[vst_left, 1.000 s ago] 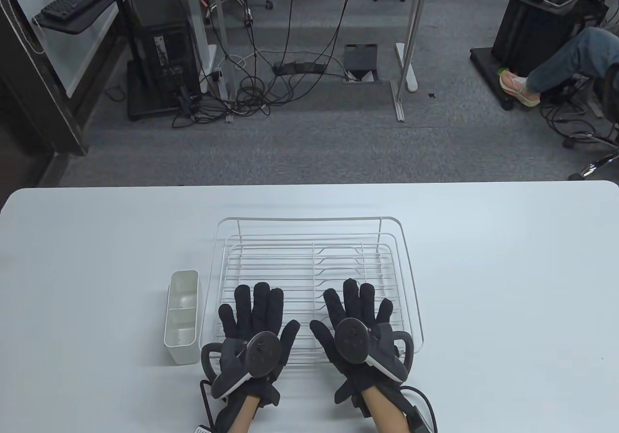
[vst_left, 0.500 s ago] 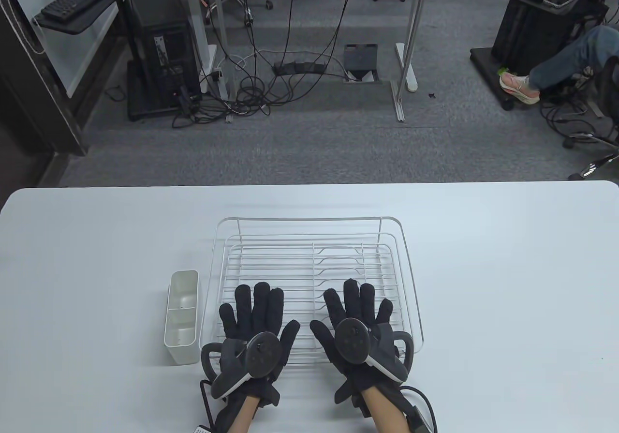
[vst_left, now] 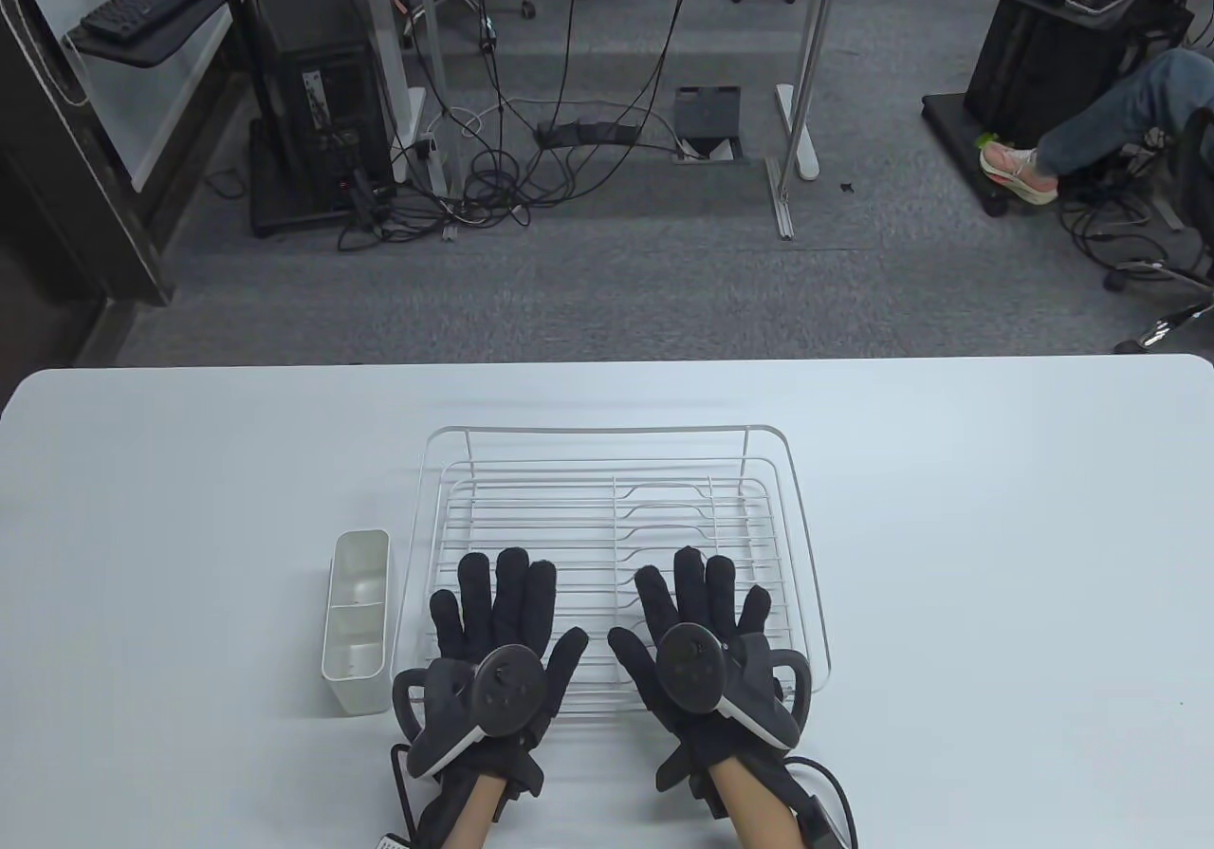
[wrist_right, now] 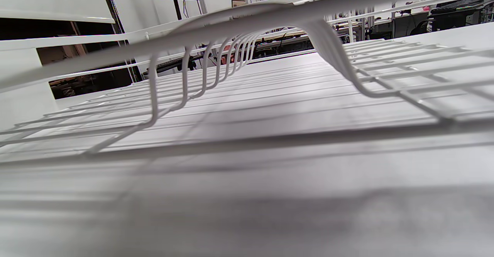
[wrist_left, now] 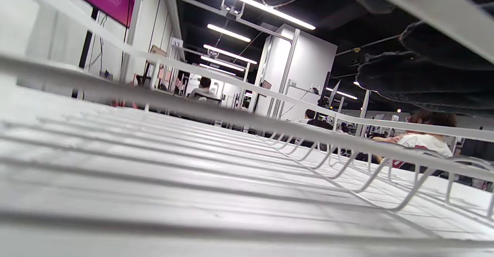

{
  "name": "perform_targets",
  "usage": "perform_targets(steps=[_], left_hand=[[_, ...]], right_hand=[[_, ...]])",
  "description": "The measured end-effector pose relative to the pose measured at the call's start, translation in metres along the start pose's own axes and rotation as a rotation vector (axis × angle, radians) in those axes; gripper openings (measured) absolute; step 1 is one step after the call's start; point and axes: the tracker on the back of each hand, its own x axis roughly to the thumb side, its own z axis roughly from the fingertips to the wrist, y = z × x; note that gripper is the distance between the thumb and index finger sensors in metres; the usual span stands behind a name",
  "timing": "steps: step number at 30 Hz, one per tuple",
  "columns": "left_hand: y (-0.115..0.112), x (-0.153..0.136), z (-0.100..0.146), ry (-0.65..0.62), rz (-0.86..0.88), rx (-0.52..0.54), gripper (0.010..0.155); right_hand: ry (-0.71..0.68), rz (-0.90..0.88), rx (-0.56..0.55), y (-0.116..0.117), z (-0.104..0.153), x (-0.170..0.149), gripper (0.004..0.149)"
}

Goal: Hang the cutlery bin on dish rack (Opening facing upward)

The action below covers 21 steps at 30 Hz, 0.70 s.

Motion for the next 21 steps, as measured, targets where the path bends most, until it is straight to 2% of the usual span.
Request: perform_targets(steps=[3,7,12,16,21], left_hand=[[0.011,-0.005,0.003,0.010,-0.051,0.061,0.073],[0.025,-0.023,0.010,0.071,0.075,0.147,0.073],[0.039,-0.068,0.026,0.217,0.222,0.253,0.074],[0.042,-0.101,0.039,0.337,0.370,0.312,0.074],[0.037,-0.132,0.052,0.469,0.481,0.331,0.075]], right_hand=[[0.000,0.000,0.000,0.000,0.000,0.000,0.071],[0.000,0.000,-0.001,0.000,0.000,0.000,0.071],[0.000,0.000,-0.001,0.000,0.000,0.000,0.071],[-0.001,0.000,-0.002,0.000,0.000,0.000,0.071],[0.000,0.000,-0.002,0.000,0.000,0.000,0.071]])
